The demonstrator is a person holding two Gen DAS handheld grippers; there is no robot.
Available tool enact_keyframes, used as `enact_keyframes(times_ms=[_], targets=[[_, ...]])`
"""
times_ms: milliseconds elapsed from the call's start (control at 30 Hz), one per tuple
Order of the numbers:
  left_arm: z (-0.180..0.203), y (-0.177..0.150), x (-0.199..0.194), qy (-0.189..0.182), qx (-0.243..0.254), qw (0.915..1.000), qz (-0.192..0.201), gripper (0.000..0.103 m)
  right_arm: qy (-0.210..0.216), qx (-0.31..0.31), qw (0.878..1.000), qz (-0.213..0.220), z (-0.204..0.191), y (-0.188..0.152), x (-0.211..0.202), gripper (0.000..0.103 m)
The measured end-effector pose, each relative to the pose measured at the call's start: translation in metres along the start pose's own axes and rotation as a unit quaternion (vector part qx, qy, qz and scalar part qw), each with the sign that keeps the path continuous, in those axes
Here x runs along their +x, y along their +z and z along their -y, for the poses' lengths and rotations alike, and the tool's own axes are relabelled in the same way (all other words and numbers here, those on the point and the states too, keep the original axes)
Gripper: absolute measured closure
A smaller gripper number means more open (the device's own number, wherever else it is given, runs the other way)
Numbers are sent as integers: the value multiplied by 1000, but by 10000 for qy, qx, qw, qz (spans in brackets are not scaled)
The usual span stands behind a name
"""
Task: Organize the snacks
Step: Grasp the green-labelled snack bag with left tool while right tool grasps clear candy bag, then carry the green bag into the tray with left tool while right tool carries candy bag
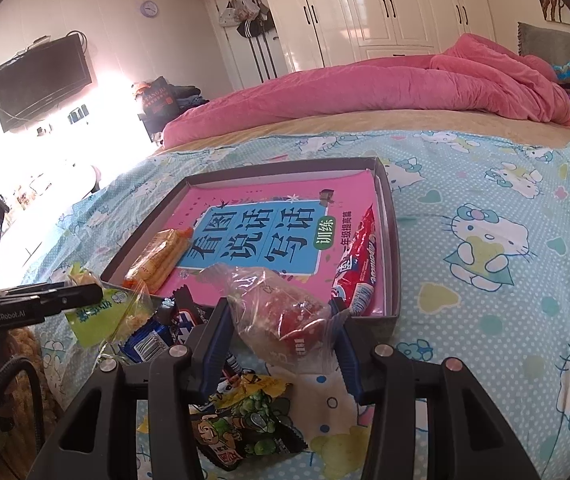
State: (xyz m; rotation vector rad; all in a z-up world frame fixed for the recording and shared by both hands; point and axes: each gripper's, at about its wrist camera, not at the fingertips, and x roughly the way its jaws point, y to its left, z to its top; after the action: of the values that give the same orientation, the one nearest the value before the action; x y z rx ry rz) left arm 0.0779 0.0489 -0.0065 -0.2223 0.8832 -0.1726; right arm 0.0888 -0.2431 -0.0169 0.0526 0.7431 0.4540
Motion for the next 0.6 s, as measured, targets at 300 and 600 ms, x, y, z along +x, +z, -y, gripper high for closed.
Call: enact_keyframes(times_ms=[300, 600], targets=[[-1, 12, -15, -38, 67, 9989, 470, 66, 6, -56, 10000, 77, -2, 2, -2, 55], [-6, 21, -20, -12, 81, 9973, 735, 66, -34, -67, 9999, 142, 0, 3, -2, 55]])
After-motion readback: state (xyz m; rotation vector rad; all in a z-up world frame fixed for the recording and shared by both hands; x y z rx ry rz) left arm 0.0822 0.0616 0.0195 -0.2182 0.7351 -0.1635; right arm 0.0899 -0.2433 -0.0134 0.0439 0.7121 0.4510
